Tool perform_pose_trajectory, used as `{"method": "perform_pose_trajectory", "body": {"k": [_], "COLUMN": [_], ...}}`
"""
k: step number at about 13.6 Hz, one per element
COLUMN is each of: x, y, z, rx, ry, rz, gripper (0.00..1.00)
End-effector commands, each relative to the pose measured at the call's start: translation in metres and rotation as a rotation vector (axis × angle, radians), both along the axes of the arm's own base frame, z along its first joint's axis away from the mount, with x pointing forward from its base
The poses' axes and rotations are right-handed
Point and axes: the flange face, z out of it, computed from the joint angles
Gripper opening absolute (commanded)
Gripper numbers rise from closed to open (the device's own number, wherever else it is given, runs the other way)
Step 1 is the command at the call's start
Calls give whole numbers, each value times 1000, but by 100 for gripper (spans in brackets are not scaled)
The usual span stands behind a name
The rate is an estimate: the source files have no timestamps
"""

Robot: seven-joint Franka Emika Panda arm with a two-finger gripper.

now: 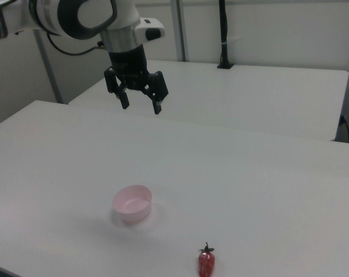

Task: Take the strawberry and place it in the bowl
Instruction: 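Move the gripper over the red strawberry and lower it, fingers open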

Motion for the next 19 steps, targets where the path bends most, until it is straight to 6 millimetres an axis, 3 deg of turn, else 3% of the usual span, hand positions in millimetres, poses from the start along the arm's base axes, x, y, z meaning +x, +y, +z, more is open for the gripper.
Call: {"method": "perform_pose_trajectory", "body": {"k": [1, 2, 3, 4, 7, 8, 13, 15, 19], "x": [-4, -4, -6, -22, -60, -73, -77, -75, -85], "y": [-32, -60, -84, -120, -180, -191, -195, -196, -180], "z": [-24, -50, -60, -67, -103, -131, -224, -246, -296], "rx": [14, -8, -41, -52, -50, -36, -91, -123, -151], "ry": [54, 68, 22, 26, 75, 91, 75, 86, 138], "rz": [62, 53, 59, 72, 180, 184, 148, 164, 225], "gripper": [100, 100, 100, 100, 100, 100, 100, 100, 97]}}
